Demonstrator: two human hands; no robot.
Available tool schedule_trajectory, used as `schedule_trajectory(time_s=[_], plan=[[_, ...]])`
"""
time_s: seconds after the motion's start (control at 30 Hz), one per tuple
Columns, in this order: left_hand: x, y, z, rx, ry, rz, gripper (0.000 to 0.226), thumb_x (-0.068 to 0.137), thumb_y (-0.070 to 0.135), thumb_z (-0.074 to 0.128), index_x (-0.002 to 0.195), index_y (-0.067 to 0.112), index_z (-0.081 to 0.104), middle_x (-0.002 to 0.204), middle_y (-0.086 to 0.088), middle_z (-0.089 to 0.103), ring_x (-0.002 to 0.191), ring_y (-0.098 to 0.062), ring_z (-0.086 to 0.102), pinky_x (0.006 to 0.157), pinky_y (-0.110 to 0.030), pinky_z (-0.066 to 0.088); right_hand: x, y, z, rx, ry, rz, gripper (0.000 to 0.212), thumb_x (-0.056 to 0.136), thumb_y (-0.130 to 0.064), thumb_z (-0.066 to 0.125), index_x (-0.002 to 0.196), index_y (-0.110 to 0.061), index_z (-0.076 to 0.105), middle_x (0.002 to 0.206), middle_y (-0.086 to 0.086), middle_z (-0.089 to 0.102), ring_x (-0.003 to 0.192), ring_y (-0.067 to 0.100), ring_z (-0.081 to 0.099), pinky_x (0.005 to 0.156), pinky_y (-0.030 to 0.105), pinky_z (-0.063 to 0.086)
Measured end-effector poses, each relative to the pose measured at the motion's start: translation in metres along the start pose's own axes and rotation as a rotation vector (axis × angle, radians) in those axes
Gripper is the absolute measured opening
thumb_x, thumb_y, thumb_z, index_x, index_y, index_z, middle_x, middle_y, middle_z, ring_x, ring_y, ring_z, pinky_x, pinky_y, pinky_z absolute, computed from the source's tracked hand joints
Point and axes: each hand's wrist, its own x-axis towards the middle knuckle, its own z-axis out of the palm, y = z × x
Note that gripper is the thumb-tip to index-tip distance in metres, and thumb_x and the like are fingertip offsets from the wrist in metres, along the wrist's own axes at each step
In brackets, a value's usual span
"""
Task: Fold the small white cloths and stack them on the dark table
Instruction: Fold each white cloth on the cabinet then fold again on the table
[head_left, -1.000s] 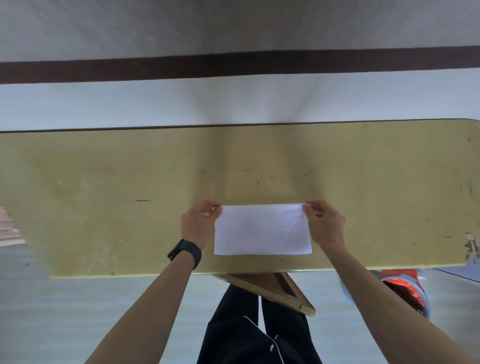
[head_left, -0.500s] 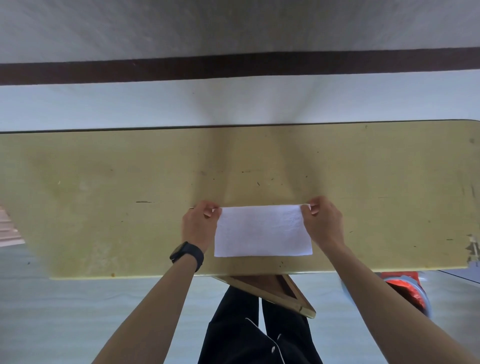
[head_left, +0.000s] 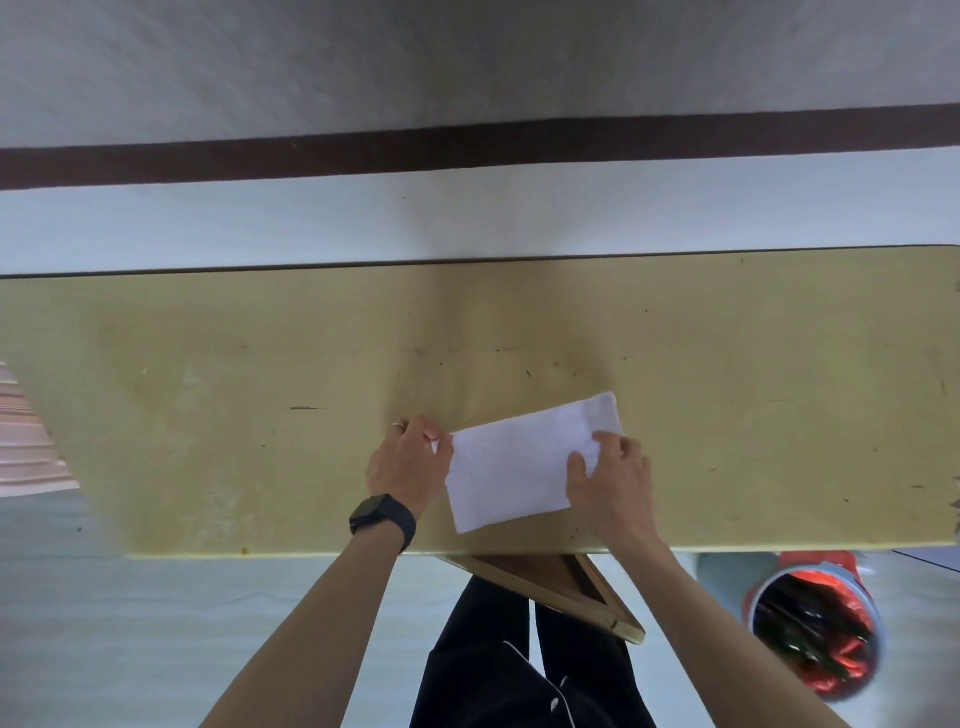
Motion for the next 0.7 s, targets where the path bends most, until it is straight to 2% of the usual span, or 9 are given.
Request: schedule_trajectory(time_s=[0.1,0.17,0.27,0.3,0.37,0.43,0.5,0.6,0.7], plan=[[-0.019,-0.007,0.008,0.206,0.005,0.049,0.021,0.093,0.041,0.047,0.092,0.031,0.065,0.101,0.008,0.065,0.111,-0.02,0.049,0.094,-0.035,0.037,0.031,-0.016,-0.002,-0.156,0.078,-0.174,0.049,0.099,-0.037,0.043,0.144,-0.018,0.038,0.153,0.002,0.034,0.137,0.026,0.032,0.107,0.041,0.035],[-0.035,-0.007,0.018,0.27,-0.011,0.044,0.026,0.093,0.04,0.043,0.094,0.027,0.066,0.103,0.007,0.066,0.116,-0.021,0.046,0.097,-0.035,0.032,0.048,-0.024,0.001,-0.261,0.049,-0.331,0.054,0.1,-0.034,0.04,0.151,-0.018,0.031,0.161,0.0,0.024,0.147,0.022,0.021,0.115,0.041,0.028],[-0.056,0.002,0.031,0.331,-0.043,0.052,0.031,0.092,0.04,0.04,0.094,0.023,0.066,0.102,0.004,0.068,0.113,-0.022,0.048,0.098,-0.036,0.031,0.06,-0.028,0.01,-0.417,-0.01,-0.544,0.06,0.101,-0.029,0.036,0.158,-0.018,0.017,0.166,-0.004,0.003,0.153,0.014,-0.001,0.124,0.043,0.005],[-0.062,0.004,0.034,0.357,-0.049,0.066,0.032,0.091,0.04,0.041,0.092,0.022,0.067,0.101,0.003,0.069,0.111,-0.022,0.049,0.097,-0.036,0.031,0.059,-0.027,0.012,-0.432,-0.006,-0.594,0.06,0.101,-0.026,0.037,0.158,-0.017,0.018,0.166,-0.004,0.003,0.153,0.014,-0.002,0.123,0.044,0.003],[-0.069,0.004,0.037,0.401,-0.031,0.12,0.029,0.09,0.041,0.046,0.089,0.02,0.066,0.095,0.002,0.07,0.104,-0.023,0.054,0.094,-0.038,0.035,0.048,-0.016,0.015,-0.42,0.053,-0.659,0.057,0.1,-0.024,0.039,0.155,-0.015,0.027,0.165,-0.001,0.012,0.153,0.015,0.005,0.123,0.045,0.008],[-0.069,-0.004,0.041,0.404,0.077,0.303,0.02,0.085,0.037,0.059,0.089,0.018,0.064,0.093,-0.002,0.07,0.094,-0.026,0.06,0.086,-0.04,0.045,0.028,0.003,0.02,-0.382,0.131,-0.694,0.053,0.101,-0.026,0.039,0.151,-0.013,0.036,0.163,0.001,0.023,0.151,0.017,0.015,0.122,0.045,0.018],[-0.064,-0.017,0.048,0.344,0.189,0.592,0.019,0.084,0.03,0.062,0.097,0.016,0.061,0.105,-0.006,0.067,0.095,-0.029,0.063,0.083,-0.04,0.051,0.003,0.031,0.027,-0.365,0.145,-0.719,0.054,0.102,-0.031,0.038,0.153,-0.013,0.034,0.163,0.002,0.023,0.152,0.017,0.014,0.122,0.045,0.019],[-0.06,-0.032,0.056,0.379,0.147,0.916,0.03,0.089,0.033,0.055,0.113,0.016,0.062,0.13,-0.005,0.061,0.117,-0.027,0.058,0.101,-0.042,0.047,-0.024,0.075,0.039,-0.437,0.094,-0.77,0.063,0.101,-0.037,0.04,0.156,-0.01,0.024,0.165,0.003,0.013,0.153,0.018,0.009,0.121,0.05,0.019],[-0.058,-0.047,0.063,0.454,0.045,0.988,0.046,0.085,0.043,0.066,0.121,0.015,0.062,0.14,-0.005,0.055,0.131,-0.025,0.047,0.11,-0.045,0.035,-0.036,0.105,0.051,-0.525,0.028,-0.793,0.074,0.097,-0.045,0.051,0.156,-0.011,0.022,0.166,0.001,0.01,0.152,0.016,0.01,0.118,0.052,0.025]])
